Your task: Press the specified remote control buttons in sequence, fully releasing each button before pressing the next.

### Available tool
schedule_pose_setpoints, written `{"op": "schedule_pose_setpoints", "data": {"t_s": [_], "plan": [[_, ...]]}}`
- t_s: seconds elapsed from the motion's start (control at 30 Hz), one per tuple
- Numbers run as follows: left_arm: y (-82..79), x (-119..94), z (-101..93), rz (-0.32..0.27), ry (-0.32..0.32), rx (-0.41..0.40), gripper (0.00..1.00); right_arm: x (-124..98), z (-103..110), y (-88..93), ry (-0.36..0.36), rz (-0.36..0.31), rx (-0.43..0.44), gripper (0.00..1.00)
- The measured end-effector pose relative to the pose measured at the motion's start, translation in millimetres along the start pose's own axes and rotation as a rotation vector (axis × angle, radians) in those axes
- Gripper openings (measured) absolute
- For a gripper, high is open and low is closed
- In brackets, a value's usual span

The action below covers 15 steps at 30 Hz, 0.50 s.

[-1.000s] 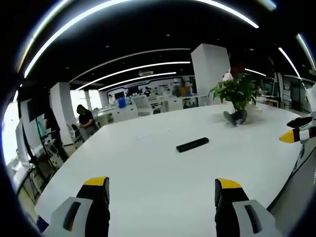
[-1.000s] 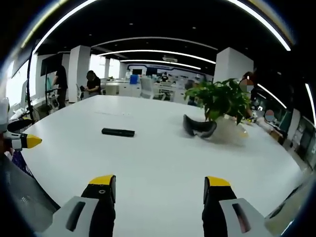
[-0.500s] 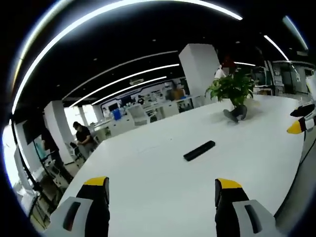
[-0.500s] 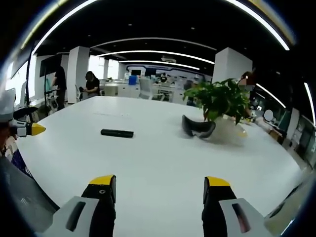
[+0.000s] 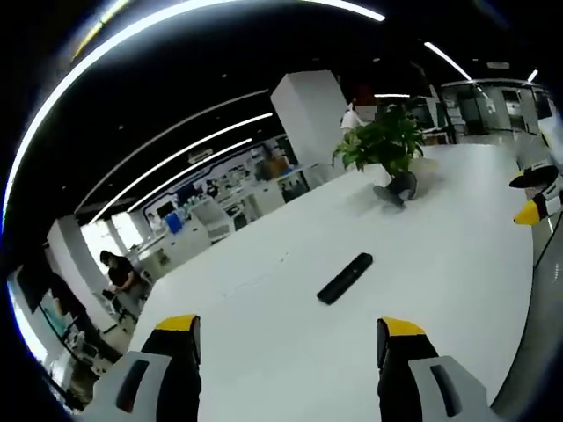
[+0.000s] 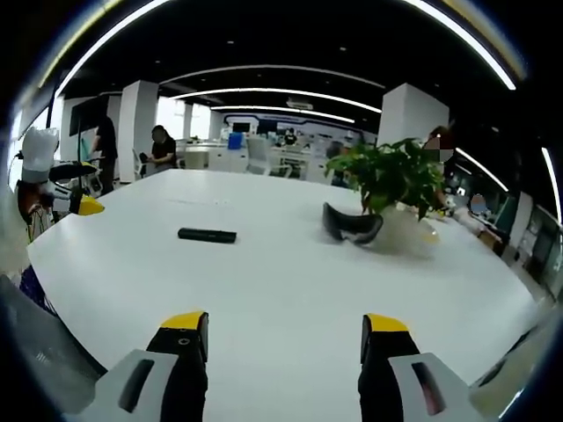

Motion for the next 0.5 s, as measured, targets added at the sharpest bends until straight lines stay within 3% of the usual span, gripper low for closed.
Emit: {"op": "schedule_pose_setpoints", "data": {"t_s": [0.13,0.27,0.5], "plan": [[-9.6,18,10.0,0.010,0.063,-0.035,0.85,0,0,0.5,0.002,0.002,0.002,0.68],[-18.7,33,17.9,0.033,0.100,-0.009,0.83,1,0,1.5,0.002,0.010,0.000,0.67],[-28.0,57,19.5,0.066,0.218,-0.002,0.77,1,1,3.1,-0.009,0.029,-0.001,0.63]]}}
Point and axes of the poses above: the point that each gripper's makers call its tool centre point, and the gripper's own axes: x roughly forward along the fingers, z roughly to its left, y roughly out of its underside, the point moved 7 cm from there along -x, roughly backward along the fingers, and after that the axes turned 12 degrees about y, right-handed, at the moved point
